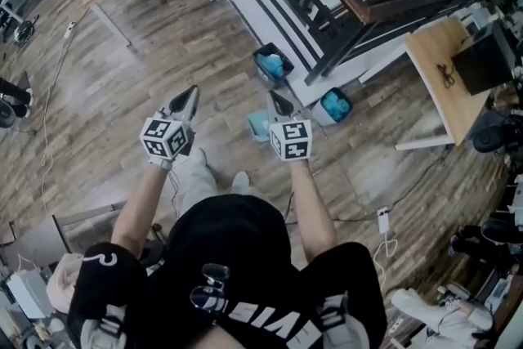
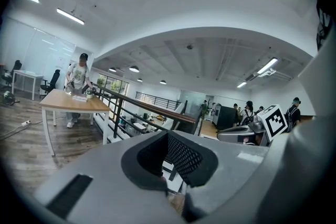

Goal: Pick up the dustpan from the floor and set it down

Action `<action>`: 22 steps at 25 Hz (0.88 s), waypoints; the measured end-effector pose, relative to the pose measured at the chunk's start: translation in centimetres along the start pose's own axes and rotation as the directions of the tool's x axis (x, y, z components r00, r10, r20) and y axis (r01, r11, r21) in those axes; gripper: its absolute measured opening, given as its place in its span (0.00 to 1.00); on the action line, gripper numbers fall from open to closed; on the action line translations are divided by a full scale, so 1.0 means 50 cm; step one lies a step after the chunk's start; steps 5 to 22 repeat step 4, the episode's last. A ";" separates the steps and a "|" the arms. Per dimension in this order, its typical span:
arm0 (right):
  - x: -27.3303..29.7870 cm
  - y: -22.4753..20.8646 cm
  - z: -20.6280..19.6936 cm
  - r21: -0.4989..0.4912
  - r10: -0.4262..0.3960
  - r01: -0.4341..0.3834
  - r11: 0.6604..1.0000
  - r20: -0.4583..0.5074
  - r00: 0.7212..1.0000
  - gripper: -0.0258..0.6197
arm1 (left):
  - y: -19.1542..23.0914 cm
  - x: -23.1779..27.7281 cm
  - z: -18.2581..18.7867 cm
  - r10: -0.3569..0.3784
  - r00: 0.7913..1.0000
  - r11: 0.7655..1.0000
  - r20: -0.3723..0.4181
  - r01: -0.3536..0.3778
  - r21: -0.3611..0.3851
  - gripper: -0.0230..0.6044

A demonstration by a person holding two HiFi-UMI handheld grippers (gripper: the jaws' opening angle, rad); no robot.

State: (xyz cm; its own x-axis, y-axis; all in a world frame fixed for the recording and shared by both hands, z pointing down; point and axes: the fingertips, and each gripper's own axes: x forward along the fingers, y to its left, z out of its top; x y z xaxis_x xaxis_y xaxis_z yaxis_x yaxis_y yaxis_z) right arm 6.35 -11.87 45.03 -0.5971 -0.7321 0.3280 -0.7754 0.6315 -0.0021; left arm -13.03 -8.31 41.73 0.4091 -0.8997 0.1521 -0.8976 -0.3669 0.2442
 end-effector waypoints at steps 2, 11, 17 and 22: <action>0.004 -0.003 0.000 -0.004 -0.002 0.002 1.000 0.003 1.000 0.03 | 0.003 0.002 0.002 0.002 1.000 1.000 0.001 -0.002 0.000 0.03; 0.011 -0.008 0.002 -0.015 -0.005 0.005 1.000 0.009 1.000 0.03 | 0.007 0.005 0.005 0.003 1.000 1.000 0.003 -0.003 0.002 0.03; 0.011 -0.008 0.002 -0.015 -0.005 0.005 1.000 0.009 1.000 0.03 | 0.007 0.005 0.005 0.003 1.000 1.000 0.003 -0.003 0.002 0.03; 0.011 -0.008 0.002 -0.015 -0.005 0.005 1.000 0.009 1.000 0.03 | 0.007 0.005 0.005 0.003 1.000 1.000 0.003 -0.003 0.002 0.03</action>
